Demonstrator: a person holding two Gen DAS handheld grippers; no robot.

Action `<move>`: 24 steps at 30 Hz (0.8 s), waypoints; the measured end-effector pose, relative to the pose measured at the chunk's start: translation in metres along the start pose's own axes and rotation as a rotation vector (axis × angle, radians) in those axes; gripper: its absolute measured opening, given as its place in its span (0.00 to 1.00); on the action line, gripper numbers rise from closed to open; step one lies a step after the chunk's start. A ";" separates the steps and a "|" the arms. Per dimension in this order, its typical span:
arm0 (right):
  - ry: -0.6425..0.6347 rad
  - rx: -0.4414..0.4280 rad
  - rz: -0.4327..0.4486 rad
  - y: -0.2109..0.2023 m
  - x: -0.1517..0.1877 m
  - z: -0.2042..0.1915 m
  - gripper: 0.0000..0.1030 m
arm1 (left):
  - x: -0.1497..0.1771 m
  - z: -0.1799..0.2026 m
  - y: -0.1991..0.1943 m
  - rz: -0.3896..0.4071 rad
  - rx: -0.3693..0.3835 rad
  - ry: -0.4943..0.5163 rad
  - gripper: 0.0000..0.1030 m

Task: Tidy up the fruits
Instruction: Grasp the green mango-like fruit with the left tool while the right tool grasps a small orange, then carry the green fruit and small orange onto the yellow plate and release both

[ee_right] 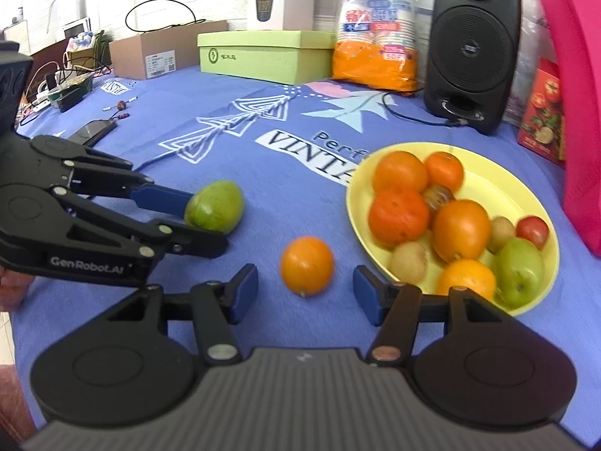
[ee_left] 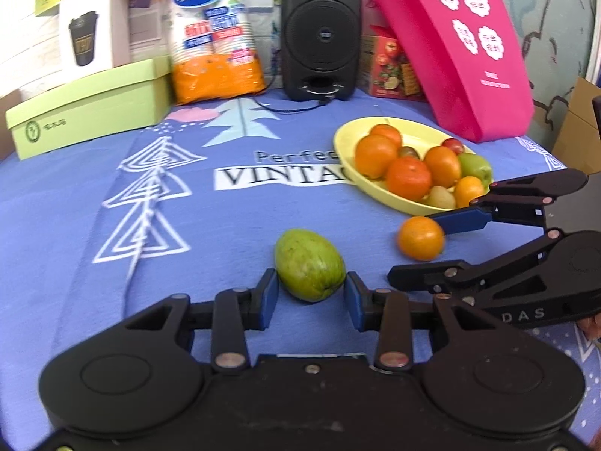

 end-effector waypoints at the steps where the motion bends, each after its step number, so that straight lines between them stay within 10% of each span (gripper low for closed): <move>1: -0.002 0.000 -0.002 0.003 -0.001 -0.001 0.55 | 0.000 -0.002 -0.001 0.000 -0.003 -0.004 0.36; 6: -0.002 -0.002 -0.005 0.010 -0.004 -0.004 0.30 | -0.002 -0.005 -0.003 0.006 -0.010 -0.007 0.36; 24: 0.036 0.000 -0.003 -0.019 0.004 0.000 0.29 | -0.003 0.000 -0.009 0.014 -0.011 0.010 0.41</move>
Point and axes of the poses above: each gripper's, at about its wrist camera, not at the fingertips, and y roughly the way its jaws point, z to its right, x to its underside, the point moved 10 cm from there along y, roughly the way its jaws point, and after that the axes turned 15 degrees about z, right-handed, at the moved point
